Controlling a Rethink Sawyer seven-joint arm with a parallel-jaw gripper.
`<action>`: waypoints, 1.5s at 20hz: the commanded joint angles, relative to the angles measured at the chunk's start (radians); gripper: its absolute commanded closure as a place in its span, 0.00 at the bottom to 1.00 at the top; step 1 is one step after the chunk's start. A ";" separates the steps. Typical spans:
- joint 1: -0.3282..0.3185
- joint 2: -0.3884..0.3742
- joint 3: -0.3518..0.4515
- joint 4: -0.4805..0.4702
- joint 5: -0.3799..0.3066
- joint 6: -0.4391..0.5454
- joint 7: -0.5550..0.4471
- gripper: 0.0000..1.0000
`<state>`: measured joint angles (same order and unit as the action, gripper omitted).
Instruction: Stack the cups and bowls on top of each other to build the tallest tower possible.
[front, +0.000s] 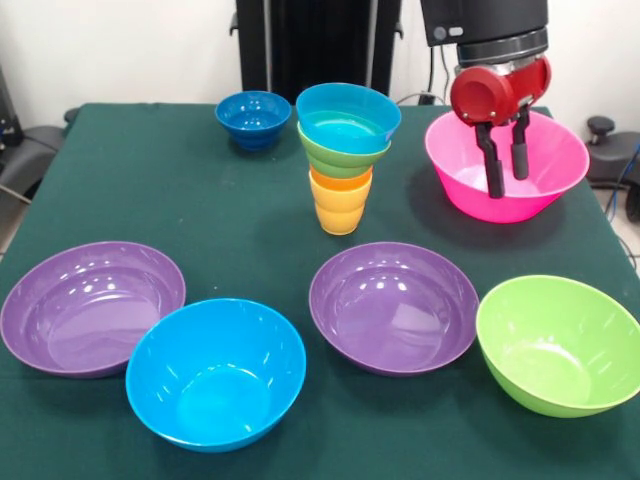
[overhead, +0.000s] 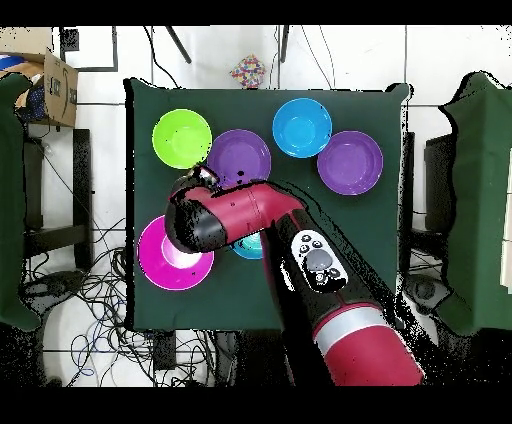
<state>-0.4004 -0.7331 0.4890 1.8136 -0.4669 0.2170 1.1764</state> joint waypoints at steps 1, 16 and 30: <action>-0.009 0.073 -0.041 0.070 -0.102 -0.014 0.064 0.00; -0.014 0.160 -0.074 0.089 -0.192 -0.118 0.107 0.00; 0.057 0.168 -0.134 0.117 -0.172 -0.142 0.145 0.00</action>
<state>-0.3853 -0.5948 0.3844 1.8799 -0.5829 0.0979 1.1764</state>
